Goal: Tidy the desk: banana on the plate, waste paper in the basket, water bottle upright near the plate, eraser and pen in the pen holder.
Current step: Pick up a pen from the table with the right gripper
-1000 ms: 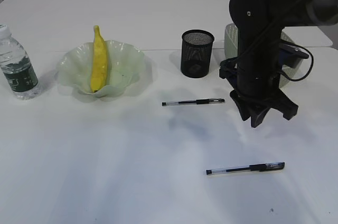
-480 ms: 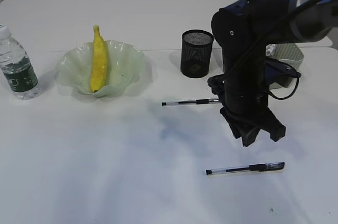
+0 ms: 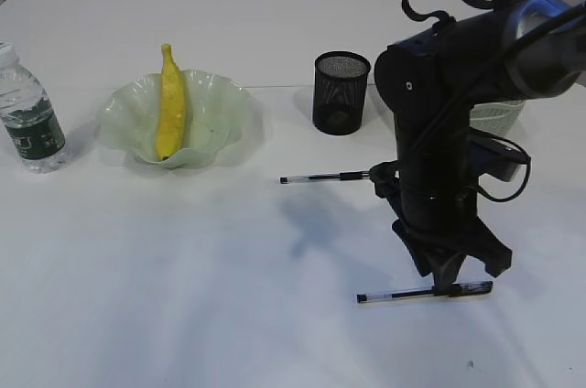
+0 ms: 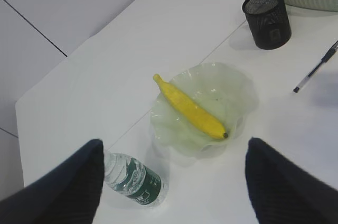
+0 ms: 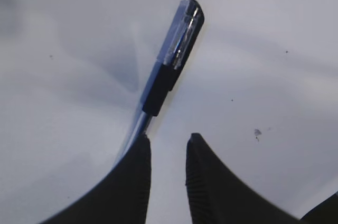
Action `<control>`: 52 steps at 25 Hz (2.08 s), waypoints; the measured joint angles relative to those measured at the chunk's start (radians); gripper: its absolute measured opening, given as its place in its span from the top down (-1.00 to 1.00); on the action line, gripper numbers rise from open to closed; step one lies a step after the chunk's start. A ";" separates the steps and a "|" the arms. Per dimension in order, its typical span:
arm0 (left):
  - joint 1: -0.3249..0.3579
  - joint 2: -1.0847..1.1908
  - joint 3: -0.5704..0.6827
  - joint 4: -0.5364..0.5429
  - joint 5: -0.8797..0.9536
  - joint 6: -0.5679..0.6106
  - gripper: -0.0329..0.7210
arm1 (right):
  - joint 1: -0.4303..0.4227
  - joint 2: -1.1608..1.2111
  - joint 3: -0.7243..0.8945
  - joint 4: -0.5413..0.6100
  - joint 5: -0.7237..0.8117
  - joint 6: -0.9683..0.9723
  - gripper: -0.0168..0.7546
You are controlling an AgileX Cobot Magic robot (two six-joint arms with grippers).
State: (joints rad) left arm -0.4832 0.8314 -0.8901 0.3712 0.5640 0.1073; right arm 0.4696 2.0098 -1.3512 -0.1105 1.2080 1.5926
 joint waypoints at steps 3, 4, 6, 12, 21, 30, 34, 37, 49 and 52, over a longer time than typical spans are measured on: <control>0.000 0.000 0.000 0.000 0.000 0.000 -0.66 | 0.000 0.000 0.000 -0.007 -0.002 0.000 0.50; 0.000 0.000 0.000 0.000 0.000 0.000 -0.66 | 0.000 0.000 0.002 -0.013 -0.004 0.000 0.50; 0.000 0.000 0.000 0.000 0.000 0.000 -0.66 | 0.000 0.000 0.002 -0.024 -0.004 0.000 0.50; 0.000 0.000 0.000 0.000 0.000 0.000 -0.66 | 0.000 0.000 0.004 -0.032 -0.004 0.000 0.50; 0.000 0.000 0.000 0.001 0.000 0.000 -0.66 | 0.000 0.000 0.004 -0.016 -0.004 0.000 0.50; 0.000 0.000 0.000 0.001 0.000 0.000 -0.66 | 0.000 0.000 0.006 0.081 -0.100 0.005 0.50; 0.000 0.000 0.000 0.001 0.000 0.000 -0.66 | 0.000 0.000 0.006 0.099 -0.117 0.008 0.50; 0.000 0.000 0.000 0.001 0.000 -0.002 -0.66 | 0.000 0.000 0.006 0.122 -0.117 0.008 0.50; 0.000 0.000 0.000 0.001 -0.014 -0.002 -0.66 | 0.000 0.000 0.006 0.162 -0.078 0.036 0.50; 0.000 0.000 0.000 0.001 -0.014 -0.002 -0.66 | 0.000 0.000 0.006 0.138 -0.078 0.050 0.50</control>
State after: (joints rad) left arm -0.4832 0.8314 -0.8901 0.3721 0.5497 0.1056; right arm 0.4696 2.0098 -1.3453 0.0274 1.1303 1.6422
